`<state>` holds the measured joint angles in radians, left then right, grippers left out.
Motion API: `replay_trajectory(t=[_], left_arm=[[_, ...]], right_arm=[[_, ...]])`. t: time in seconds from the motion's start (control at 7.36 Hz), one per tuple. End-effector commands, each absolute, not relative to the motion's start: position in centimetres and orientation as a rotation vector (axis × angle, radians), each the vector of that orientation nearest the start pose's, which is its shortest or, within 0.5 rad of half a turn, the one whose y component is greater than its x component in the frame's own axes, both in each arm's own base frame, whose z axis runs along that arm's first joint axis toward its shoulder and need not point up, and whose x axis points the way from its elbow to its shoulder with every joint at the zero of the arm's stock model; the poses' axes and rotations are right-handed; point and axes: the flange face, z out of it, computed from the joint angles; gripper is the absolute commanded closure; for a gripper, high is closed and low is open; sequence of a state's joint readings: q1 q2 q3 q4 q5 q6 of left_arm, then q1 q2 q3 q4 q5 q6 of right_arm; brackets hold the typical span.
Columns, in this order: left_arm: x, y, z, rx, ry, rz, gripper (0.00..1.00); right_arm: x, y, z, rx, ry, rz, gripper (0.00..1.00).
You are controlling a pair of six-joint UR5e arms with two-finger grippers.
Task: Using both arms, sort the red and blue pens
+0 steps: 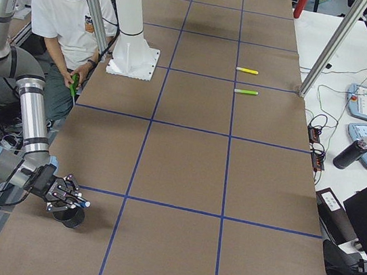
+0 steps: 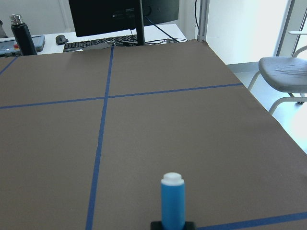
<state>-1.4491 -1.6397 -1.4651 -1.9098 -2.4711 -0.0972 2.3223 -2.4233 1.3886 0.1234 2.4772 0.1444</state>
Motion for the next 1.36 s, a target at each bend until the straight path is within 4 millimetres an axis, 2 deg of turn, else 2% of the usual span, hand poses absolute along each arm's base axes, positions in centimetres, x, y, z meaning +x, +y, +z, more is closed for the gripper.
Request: replay_trajectory(t=[0.0,0.27,0.41,0.54,0.68,0.81,0.95,1.09,1.22], left_arm=[[1.0,-53.8,63.0,0.183,0.919,0.158,0.01],[1.0,-53.8,62.9,0.184,0.919,0.157,0.01],[0.9,-53.8,62.9,0.185,0.919,0.156,0.01],[0.7,-53.8,62.9,0.186,0.919,0.153,0.01],[0.7,-53.8,62.7,0.189,0.919,0.154,0.01],[0.7,-53.8,62.6,0.190,0.921,0.154,0.01],[0.7,-53.8,62.6,0.190,0.921,0.153,0.01],[0.7,-53.8,62.4,0.191,0.921,0.152,0.01],[0.7,-53.7,62.3,0.191,0.922,0.150,0.01]], right_arm=[[3.0,4.9,77.8,0.827,-0.658,0.534,1.00],[2.5,5.4,78.2,0.817,-0.660,0.554,1.00],[2.5,5.4,78.2,0.816,-0.660,0.556,0.88],[2.1,5.7,78.6,0.809,-0.663,0.566,0.72],[2.0,5.9,78.8,0.805,-0.666,0.570,0.63],[1.9,5.9,78.8,0.805,-0.665,0.571,0.26],[1.8,6.0,78.7,0.806,-0.671,0.571,0.00],[1.8,5.9,78.6,0.812,-0.676,0.567,0.00],[2.7,4.9,78.2,0.826,-0.679,0.558,0.00]])
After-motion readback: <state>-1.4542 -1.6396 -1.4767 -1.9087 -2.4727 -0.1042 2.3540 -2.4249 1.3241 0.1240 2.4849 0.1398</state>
